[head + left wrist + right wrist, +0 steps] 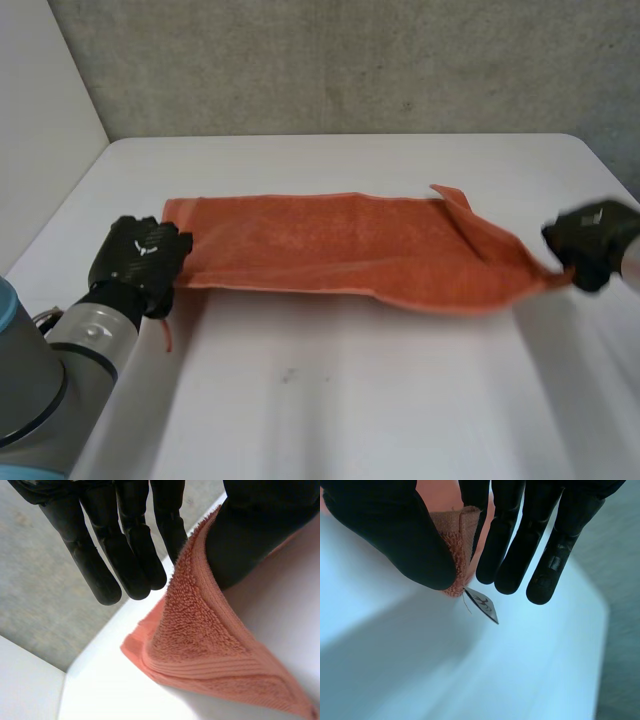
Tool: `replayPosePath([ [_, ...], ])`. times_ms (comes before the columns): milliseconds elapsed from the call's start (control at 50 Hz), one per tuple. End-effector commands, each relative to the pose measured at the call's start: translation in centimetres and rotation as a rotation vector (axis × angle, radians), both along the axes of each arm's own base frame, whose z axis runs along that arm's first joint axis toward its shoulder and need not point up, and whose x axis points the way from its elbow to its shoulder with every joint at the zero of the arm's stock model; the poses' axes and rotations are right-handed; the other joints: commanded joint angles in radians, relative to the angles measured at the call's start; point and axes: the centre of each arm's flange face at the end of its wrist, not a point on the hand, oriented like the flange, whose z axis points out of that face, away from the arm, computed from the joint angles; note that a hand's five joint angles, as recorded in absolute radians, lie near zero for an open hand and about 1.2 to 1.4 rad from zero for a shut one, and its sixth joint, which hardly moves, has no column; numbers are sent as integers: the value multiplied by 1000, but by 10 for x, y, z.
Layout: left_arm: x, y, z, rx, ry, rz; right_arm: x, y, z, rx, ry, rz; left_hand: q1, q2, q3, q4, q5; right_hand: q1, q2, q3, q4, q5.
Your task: Fold the laundry
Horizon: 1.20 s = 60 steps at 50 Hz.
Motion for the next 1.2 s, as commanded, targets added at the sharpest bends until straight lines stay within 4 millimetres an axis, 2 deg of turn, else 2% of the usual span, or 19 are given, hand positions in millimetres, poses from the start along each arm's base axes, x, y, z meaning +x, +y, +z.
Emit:
replayPosePath([
  [20, 1, 8, -31, 157, -64, -9, -1, 21, -29, 118, 90, 60, 237, 196, 202, 200, 265, 431, 219, 213, 204, 236],
  [180, -3, -14, -53, 204, -105, -4, 2, 2, -59, 172, 103, 72, 237, 196, 202, 200, 265, 431, 219, 213, 204, 236],
  [300, -18, -59, -35, 67, -132, -13, 35, -46, -29, -28, 51, 119, 237, 196, 202, 200, 265, 431, 219, 213, 204, 236],
  [340, -28, -87, -6, -61, -124, -11, 43, -64, -6, -134, 0, 107, 237, 196, 202, 200, 265, 431, 219, 213, 204, 236],
  [380, -35, -105, 23, -166, -101, -8, 51, -88, 45, -343, -109, 78, 237, 196, 202, 200, 265, 431, 219, 213, 204, 236],
  [400, -40, -120, 58, -275, -63, 2, 52, -95, 63, -420, -148, 68, 237, 196, 202, 200, 265, 431, 219, 213, 204, 236],
  [440, -44, -131, 96, -391, -13, 11, 53, -110, 113, -634, -276, 55, 237, 196, 202, 200, 265, 431, 219, 213, 204, 236],
  [460, -47, -137, 132, -509, 46, 18, 53, -110, 114, -636, -277, 55, 237, 196, 202, 200, 265, 431, 219, 213, 204, 236],
  [500, -48, -139, 151, -573, 83, 21, 53, -113, 128, -698, -325, 54, 237, 196, 202, 200, 265, 431, 219, 213, 204, 236],
  [520, -47, -139, 181, -685, 153, 26, 49, -107, 180, -905, -501, 68, 237, 196, 202, 200, 265, 431, 219, 213, 204, 236],
  [540, -45, -136, 206, -783, 229, 26, 46, -102, 194, -953, -539, 74, 237, 196, 202, 200, 265, 431, 219, 213, 204, 236],
  [620, -38, -124, 228, -873, 336, 10, 43, -74, 211, -1003, -652, 123, 237, 196, 202, 200, 265, 431, 219, 213, 204, 236],
  [680, -34, -123, 213, -819, 321, 13, 42, -62, 189, -926, -666, 126, 237, 196, 202, 200, 265, 431, 219, 213, 204, 236],
  [700, -29, -124, 184, -722, 284, 27, 42, -60, 182, -901, -659, 127, 237, 196, 202, 200, 265, 431, 219, 213, 204, 236],
  [720, -28, -124, 183, -721, 284, 27, 42, -58, 174, -874, -647, 131, 237, 196, 202, 200, 265, 431, 219, 213, 204, 236],
  [820, -19, -104, 110, -485, 197, 32, 44, -45, 101, -630, -583, 183, 237, 196, 202, 200, 265, 431, 219, 213, 204, 236],
  [860, -17, -93, 77, -390, 164, 20, 43, -42, 91, -595, -573, 184, 237, 196, 202, 200, 265, 431, 219, 213, 204, 236],
  [1060, -7, -58, -19, -88, 67, -29, 23, -18, -40, -172, -428, 104, 237, 196, 202, 200, 265, 431, 219, 213, 204, 236],
  [1200, 2, -50, -59, 56, 26, -8, 8, -17, -63, -108, -346, 68, 138, 97, 103, 101, 166, 431, 219, 213, 204, 236],
])
